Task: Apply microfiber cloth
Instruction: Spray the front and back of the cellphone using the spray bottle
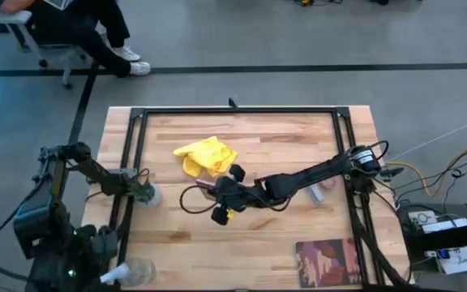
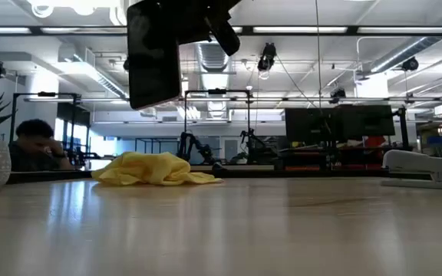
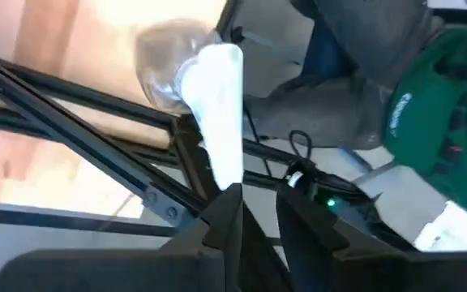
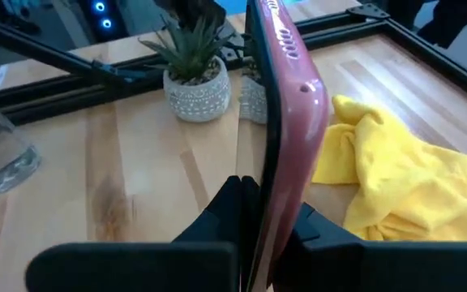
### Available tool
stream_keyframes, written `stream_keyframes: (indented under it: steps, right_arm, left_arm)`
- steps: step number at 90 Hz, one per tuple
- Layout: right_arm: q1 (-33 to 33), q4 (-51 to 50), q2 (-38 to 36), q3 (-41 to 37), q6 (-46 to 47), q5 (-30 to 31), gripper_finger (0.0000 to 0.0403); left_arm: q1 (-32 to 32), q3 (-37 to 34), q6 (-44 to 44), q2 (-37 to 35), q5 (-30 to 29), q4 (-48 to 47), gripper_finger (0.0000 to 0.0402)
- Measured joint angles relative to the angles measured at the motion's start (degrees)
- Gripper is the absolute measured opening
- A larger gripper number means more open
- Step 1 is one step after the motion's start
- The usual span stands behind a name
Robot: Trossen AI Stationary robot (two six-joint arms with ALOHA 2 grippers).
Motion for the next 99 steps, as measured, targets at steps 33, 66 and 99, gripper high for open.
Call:
stream_keyframes:
  steps: [33,66,99]
  right_arm:
    - [-0.7,-4.2,-1.0,0.0,-4.7,-5.1,0.0004]
    - [-2.8,-31.4,-4.3,0.0,-8.9,-16.6,0.0004]
    - [4.1,-42.5,-8.9,-9.1,-7.0,-23.3,0.0004]
  left_arm:
    - [4.3,-0.3,16.4,-1.0,-17.2,-3.2,0.0062]
    - [26.1,-6.2,45.7,-2.3,-23.3,2.2,0.0061]
    - [38.6,-37.7,65.0,-15.7,-22.6,51.9,0.0059]
